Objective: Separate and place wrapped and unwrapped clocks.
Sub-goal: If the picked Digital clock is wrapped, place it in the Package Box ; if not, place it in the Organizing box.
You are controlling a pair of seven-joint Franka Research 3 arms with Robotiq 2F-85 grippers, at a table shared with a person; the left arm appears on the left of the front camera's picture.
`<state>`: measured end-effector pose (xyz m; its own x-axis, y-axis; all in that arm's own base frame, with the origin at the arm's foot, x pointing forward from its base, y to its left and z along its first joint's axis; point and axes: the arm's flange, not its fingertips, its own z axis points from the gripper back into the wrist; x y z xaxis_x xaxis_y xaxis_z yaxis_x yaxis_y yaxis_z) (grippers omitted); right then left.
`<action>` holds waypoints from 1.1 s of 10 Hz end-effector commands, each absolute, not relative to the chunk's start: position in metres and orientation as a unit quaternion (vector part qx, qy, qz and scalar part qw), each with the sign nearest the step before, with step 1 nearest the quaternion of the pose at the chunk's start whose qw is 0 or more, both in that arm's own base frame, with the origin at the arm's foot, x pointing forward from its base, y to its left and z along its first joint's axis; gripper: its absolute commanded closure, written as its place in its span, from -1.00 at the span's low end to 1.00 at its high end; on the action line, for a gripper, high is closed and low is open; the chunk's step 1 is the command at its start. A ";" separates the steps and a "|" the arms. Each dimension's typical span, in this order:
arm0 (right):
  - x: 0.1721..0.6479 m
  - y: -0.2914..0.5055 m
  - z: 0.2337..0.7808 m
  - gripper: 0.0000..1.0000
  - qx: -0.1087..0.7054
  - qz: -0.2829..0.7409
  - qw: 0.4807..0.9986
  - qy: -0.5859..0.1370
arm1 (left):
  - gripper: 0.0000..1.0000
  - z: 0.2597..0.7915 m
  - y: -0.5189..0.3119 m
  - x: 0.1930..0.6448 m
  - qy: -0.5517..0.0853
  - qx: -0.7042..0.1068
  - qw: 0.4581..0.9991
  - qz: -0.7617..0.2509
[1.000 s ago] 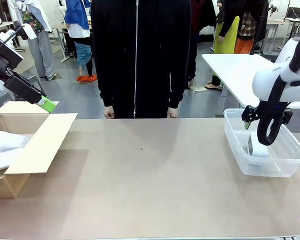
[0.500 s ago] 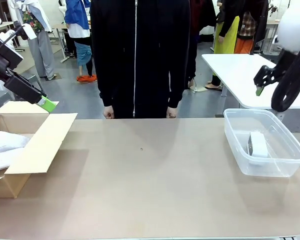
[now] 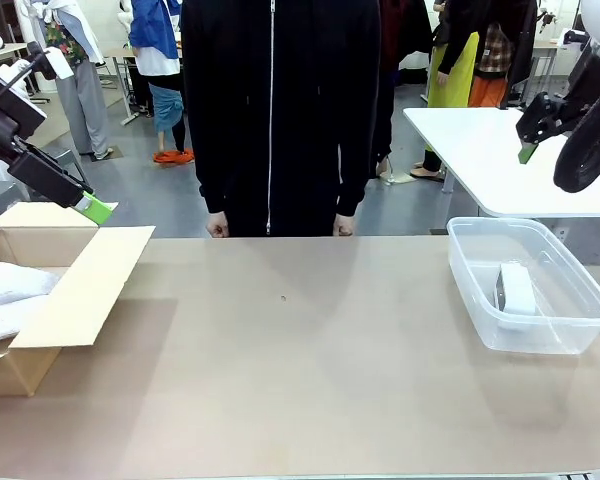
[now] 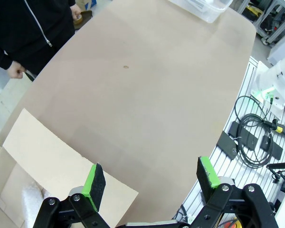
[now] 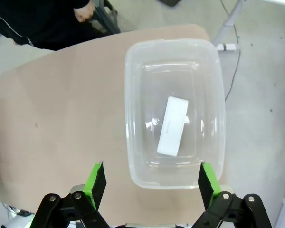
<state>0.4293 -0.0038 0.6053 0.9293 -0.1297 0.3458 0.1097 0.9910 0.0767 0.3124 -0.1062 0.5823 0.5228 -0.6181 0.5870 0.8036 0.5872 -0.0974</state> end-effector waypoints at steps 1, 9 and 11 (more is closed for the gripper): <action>0.431 0.000 0.609 -1.00 0.032 -0.045 0.982 -0.179 | -1.00 0.582 -0.107 0.311 -0.255 -0.181 0.855 -0.415; 0.429 -0.003 0.607 -1.00 0.027 -0.057 0.982 -0.180 | -1.00 0.582 -0.107 0.311 -0.255 -0.181 0.855 -0.415; 0.429 -0.003 0.607 -1.00 0.027 -0.057 0.982 -0.180 | -1.00 0.582 -0.107 0.311 -0.255 -0.181 0.855 -0.415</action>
